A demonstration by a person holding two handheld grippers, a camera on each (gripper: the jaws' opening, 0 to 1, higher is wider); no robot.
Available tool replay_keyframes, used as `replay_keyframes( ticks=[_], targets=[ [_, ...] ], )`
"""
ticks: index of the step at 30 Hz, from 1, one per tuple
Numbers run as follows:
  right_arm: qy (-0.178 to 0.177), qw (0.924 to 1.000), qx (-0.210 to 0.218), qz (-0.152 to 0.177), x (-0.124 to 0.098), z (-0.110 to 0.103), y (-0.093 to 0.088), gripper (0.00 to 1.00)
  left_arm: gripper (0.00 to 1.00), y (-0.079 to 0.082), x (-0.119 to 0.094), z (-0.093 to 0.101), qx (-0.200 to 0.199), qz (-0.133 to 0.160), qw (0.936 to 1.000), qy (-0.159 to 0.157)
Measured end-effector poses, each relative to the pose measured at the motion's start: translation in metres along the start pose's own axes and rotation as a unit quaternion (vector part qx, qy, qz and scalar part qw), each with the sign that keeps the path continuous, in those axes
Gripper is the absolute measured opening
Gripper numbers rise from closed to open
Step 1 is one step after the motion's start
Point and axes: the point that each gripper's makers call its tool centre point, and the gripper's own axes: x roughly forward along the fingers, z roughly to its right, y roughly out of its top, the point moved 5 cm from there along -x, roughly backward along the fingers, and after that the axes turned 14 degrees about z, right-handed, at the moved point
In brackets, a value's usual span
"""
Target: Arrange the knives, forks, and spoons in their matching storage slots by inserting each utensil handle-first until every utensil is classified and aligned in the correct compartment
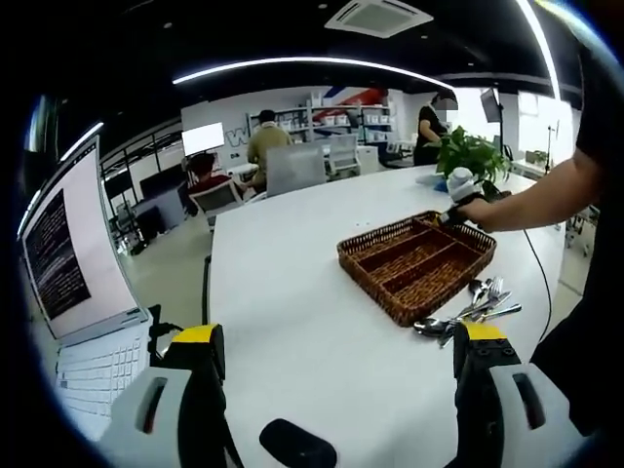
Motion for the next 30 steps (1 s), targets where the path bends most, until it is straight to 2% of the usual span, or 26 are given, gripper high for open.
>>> replay_keyframes(
  ticks=[2,10,14,17,23,28,30],
  targets=[
    [0.009,0.9998,-0.011,0.012,-0.001,-0.006,0.002,0.05,1.00,-0.003,-0.001,0.001,0.001,-0.004,1.0000,-0.003],
    [0.011,0.9999,-0.003,0.001,0.004,-0.006,-0.009,0.05,1.00,-0.003,-0.003,-0.001,0.000,0.000,1.0000,-0.002],
    [0.011,0.9998,-0.019,-0.001,0.003,-0.007,-0.014,0.05,1.00,-0.004,-0.004,0.000,-0.001,-0.003,1.0000,-0.003],
    [0.012,0.9992,-0.037,0.006,-0.005,-0.012,-0.012,0.06,1.00,-0.004,-0.005,0.001,0.000,-0.006,0.9999,-0.008],
    [0.020,0.9979,-0.061,0.009,-0.008,-0.014,-0.012,0.07,1.00,-0.002,-0.005,0.000,0.002,-0.002,1.0000,-0.005],
    [0.038,0.9975,-0.057,0.016,-0.005,-0.013,-0.011,0.16,1.00,0.000,-0.004,0.000,0.003,-0.001,1.0000,-0.005],
    [0.054,0.9967,-0.051,0.033,-0.008,-0.016,-0.008,0.18,1.00,0.000,-0.003,0.001,0.002,0.002,1.0000,-0.005]
  ],
)
